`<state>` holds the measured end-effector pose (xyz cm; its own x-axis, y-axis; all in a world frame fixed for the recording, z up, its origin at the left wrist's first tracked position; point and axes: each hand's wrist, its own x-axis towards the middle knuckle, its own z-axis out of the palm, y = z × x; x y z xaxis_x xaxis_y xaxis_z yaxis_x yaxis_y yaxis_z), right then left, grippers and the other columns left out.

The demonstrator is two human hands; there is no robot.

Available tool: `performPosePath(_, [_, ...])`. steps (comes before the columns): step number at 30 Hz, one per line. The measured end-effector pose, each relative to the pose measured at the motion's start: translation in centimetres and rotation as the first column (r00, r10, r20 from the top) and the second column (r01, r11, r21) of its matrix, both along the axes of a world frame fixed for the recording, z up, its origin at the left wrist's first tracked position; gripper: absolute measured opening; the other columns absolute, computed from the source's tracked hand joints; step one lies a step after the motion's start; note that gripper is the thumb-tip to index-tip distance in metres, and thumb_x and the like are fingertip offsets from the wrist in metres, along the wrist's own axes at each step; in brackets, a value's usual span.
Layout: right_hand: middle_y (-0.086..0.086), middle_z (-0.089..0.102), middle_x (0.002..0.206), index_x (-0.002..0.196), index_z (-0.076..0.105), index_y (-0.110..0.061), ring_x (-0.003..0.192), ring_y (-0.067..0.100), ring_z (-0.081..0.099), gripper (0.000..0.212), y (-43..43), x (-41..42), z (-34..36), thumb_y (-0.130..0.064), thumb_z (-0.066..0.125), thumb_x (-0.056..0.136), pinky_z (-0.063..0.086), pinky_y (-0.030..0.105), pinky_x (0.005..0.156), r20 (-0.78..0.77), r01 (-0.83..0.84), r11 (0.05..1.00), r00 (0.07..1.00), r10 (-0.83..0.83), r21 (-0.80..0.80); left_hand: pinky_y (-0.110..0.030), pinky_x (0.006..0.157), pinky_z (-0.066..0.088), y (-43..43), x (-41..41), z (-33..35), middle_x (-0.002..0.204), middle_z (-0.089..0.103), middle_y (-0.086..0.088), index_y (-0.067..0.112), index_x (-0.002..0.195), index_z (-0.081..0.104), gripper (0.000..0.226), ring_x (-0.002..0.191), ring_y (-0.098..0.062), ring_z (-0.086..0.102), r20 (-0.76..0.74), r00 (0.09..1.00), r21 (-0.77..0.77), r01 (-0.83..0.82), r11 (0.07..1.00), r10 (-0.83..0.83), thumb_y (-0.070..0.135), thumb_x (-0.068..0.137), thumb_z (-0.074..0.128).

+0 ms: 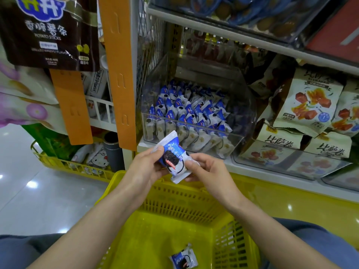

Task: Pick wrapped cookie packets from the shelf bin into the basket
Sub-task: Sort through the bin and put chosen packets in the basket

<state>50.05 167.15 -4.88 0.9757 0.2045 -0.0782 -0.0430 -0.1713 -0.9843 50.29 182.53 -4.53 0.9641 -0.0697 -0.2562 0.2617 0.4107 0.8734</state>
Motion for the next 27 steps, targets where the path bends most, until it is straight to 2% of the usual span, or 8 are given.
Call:
performPosePath(5, [0.010,0.066,0.105,0.107,0.057,-0.004,0.080,0.008,0.063,0.021,0.0,-0.2,0.6,-0.005,0.059,0.086,0.055,0.022,0.072,-0.013,-0.017,1.000,1.000,0.017,-0.012,-0.025,0.072,0.054,0.9,0.3,0.6,0.087,0.070,-0.004,0.010,0.101,0.064,0.017,0.077,-0.007,0.066,0.320,0.947,0.442,-0.131,0.887,-0.019,0.010,0.094,0.049])
performPosePath(10, [0.002,0.067,0.101,0.106,0.059,-0.015,0.077,0.001,0.064,0.023,-0.2,-0.2,1.9,-0.008,0.060,0.084,0.052,0.016,0.061,0.021,-0.025,0.999,0.999,0.025,0.022,-0.029,0.066,0.049,0.8,0.9,1.6,0.078,0.068,0.001,0.014,0.092,0.065,0.015,0.071,-0.009,0.061,0.481,0.870,0.599,-0.237,0.765,-0.107,0.018,0.093,0.050])
performPosePath(13, [0.004,0.071,0.096,0.106,0.062,-0.013,0.080,0.008,0.067,0.031,-1.1,0.8,3.7,-0.024,0.061,0.077,0.052,0.017,0.061,0.118,0.087,0.996,0.989,-0.090,0.028,-0.010,0.058,0.039,1.3,2.3,2.9,0.077,0.058,0.016,0.024,0.096,0.059,0.016,0.072,0.007,0.052,0.600,0.784,0.667,-0.377,0.642,-0.163,0.029,0.095,0.044])
performPosePath(16, [0.003,0.070,0.100,0.116,0.057,-0.011,0.080,0.007,0.068,0.038,-2.3,3.8,5.8,-0.025,0.062,0.082,0.051,0.014,0.061,0.214,0.290,0.954,0.930,-0.300,0.078,-0.016,0.076,0.034,2.1,4.3,3.9,0.097,0.057,0.012,0.021,0.109,0.056,0.025,0.091,-0.002,0.050,0.681,0.659,0.727,-0.557,0.401,-0.320,0.032,0.096,0.038])
performPosePath(18, [0.002,0.068,0.104,0.120,0.055,-0.012,0.079,0.005,0.068,0.036,-2.5,6.7,6.9,-0.023,0.061,0.086,0.051,0.012,0.061,0.276,0.355,0.934,0.894,-0.353,0.045,-0.027,0.076,0.037,2.1,5.4,3.8,0.098,0.061,0.000,0.014,0.105,0.058,0.024,0.090,-0.018,0.055,0.631,0.600,0.749,-0.635,0.187,-0.491,0.028,0.096,0.040])
performPosePath(20, [0.005,0.065,0.109,0.122,0.054,-0.010,0.082,0.007,0.068,0.038,-2.3,10.3,7.3,-0.022,0.062,0.087,0.054,0.016,0.064,0.332,0.419,0.906,0.864,-0.379,-0.058,-0.033,0.073,0.043,2.0,6.2,3.0,0.090,0.064,-0.005,0.011,0.096,0.060,0.019,0.083,-0.024,0.060,0.559,0.587,0.756,-0.651,0.070,-0.586,0.025,0.095,0.047])
performPosePath(23, [0.015,0.065,0.107,0.113,0.059,-0.003,0.096,0.024,0.064,0.033,-2.1,15.0,7.0,-0.023,0.063,0.087,0.054,0.035,0.082,0.426,0.530,0.821,0.806,-0.411,-0.211,-0.034,0.066,0.047,1.9,6.8,2.2,0.073,0.065,-0.005,0.011,0.081,0.063,0.010,0.067,-0.026,0.062,0.572,0.582,0.739,-0.671,0.055,-0.578,0.019,0.087,0.062])
performPosePath(27, [0.007,0.062,0.088,0.099,0.065,-0.002,0.084,0.017,0.059,0.025,-1.4,19.1,6.2,-0.025,0.059,0.090,0.038,0.021,0.066,0.485,0.538,0.701,0.820,-0.305,-0.468,-0.033,0.065,0.048,2.1,7.6,1.8,0.069,0.067,-0.002,0.013,0.077,0.065,0.009,0.065,-0.023,0.063,0.613,0.577,0.723,-0.685,0.089,-0.539,0.019,0.084,0.066])
